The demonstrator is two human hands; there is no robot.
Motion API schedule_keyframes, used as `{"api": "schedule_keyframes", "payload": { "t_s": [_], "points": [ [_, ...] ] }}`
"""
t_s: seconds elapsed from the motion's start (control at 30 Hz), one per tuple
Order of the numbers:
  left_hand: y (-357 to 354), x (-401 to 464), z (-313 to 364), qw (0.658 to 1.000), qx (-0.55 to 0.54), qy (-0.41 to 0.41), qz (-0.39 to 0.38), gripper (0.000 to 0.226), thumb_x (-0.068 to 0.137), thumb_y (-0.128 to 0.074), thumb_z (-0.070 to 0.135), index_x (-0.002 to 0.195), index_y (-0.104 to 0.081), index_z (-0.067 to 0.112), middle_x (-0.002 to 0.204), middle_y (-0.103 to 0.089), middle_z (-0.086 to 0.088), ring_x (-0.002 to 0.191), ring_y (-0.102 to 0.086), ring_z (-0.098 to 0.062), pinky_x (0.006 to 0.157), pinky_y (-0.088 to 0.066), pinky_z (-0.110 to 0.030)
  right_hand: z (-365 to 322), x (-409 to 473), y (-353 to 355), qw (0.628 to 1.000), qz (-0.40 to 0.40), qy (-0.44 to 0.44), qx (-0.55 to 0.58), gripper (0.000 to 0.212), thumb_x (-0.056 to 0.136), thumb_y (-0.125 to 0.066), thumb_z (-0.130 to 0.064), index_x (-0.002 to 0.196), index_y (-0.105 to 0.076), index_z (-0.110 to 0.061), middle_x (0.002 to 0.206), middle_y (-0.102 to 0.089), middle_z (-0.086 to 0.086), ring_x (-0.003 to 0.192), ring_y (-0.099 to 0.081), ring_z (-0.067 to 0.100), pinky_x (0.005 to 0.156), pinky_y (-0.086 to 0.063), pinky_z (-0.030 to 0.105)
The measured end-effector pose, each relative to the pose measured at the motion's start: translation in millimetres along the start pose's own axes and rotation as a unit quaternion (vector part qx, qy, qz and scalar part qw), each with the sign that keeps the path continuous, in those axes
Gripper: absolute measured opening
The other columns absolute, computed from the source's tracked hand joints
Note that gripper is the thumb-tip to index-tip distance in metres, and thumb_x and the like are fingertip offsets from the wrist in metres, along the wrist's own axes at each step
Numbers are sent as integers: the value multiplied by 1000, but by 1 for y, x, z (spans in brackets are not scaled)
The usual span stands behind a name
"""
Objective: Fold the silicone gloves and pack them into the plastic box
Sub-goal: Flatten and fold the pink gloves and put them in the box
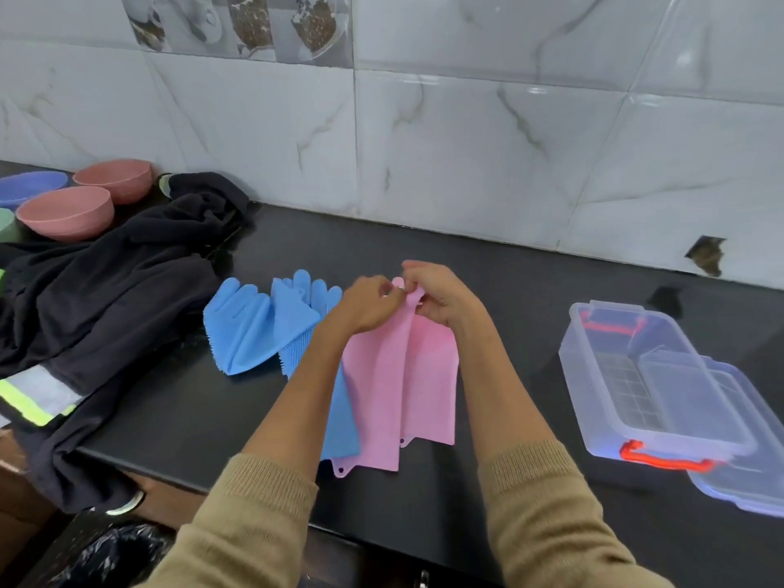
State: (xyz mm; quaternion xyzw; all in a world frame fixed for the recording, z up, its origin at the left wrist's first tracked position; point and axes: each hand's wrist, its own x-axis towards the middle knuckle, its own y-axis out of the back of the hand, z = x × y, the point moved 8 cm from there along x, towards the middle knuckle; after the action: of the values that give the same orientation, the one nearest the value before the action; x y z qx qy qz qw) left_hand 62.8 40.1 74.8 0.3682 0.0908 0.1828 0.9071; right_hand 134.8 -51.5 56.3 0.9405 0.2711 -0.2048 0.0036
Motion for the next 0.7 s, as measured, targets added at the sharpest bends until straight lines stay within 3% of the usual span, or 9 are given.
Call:
{"api": "schedule_keyframes", "payload": {
  "t_s": [0.07,0.13,0.23,0.3,0.4,0.53,0.63,0.7],
  "points": [
    [-24,2,11,993,-34,19,-114,38,88,-54,31,122,-56,13,130,-51,-6,116,-50,-22,90,-38,-29,-12,-7,19,999,25,24,-17,57,73,-44,13,127,-54,-4,85,-53,4,75,-52,17,68,-52,36],
    [-35,5,23,989,-39,9,-141,59,81,-62,28,136,-46,16,141,-44,-5,121,-47,-22,94,-39,-31,-21,-14,37,998,38,45,2,57,75,-46,13,126,-53,-11,86,-54,4,74,-55,16,63,-54,34],
    [-51,10,46,994,57,-35,-88,72,76,-71,33,139,-40,15,135,-47,-9,122,-47,-27,102,-43,-40,-34,-25,53,995,43,78,34,55,75,-48,13,124,-53,-12,78,-54,6,68,-53,16,58,-50,29],
    [-62,12,59,996,76,-49,-17,56,83,-66,28,131,-45,9,126,-51,-11,114,-53,-27,94,-46,-34,-45,-33,60,993,48,111,10,53,74,-51,12,120,-54,-13,75,-54,6,67,-54,16,62,-52,29],
    [-63,9,74,998,-15,-42,52,25,92,-46,8,115,-52,1,108,-56,-15,100,-56,-29,74,-40,-29,-59,-46,72,985,53,162,-30,49,75,-56,9,116,-54,-17,74,-58,4,66,-61,13,63,-57,30],
    [-63,10,90,995,-91,-33,11,25,94,-35,5,98,-59,0,91,-57,-13,87,-56,-28,67,-42,-30,-63,-61,84,977,8,212,11,37,84,-69,-8,117,-57,-19,92,-62,5,78,-68,15,71,-58,31],
    [-63,13,95,992,-124,4,-2,33,96,-34,11,113,-61,1,102,-63,-17,100,-60,-33,80,-44,-36,-63,-70,98,962,4,265,63,29,86,-69,-11,112,-61,-21,111,-63,12,93,-69,24,83,-58,39],
    [-63,17,97,985,-168,35,-19,38,95,-35,14,124,-57,5,112,-62,-14,107,-57,-30,84,-40,-32,-67,-78,117,940,79,322,78,28,82,-70,-4,105,-64,-19,102,-65,10,90,-70,26,78,-59,38]
  ]
}}
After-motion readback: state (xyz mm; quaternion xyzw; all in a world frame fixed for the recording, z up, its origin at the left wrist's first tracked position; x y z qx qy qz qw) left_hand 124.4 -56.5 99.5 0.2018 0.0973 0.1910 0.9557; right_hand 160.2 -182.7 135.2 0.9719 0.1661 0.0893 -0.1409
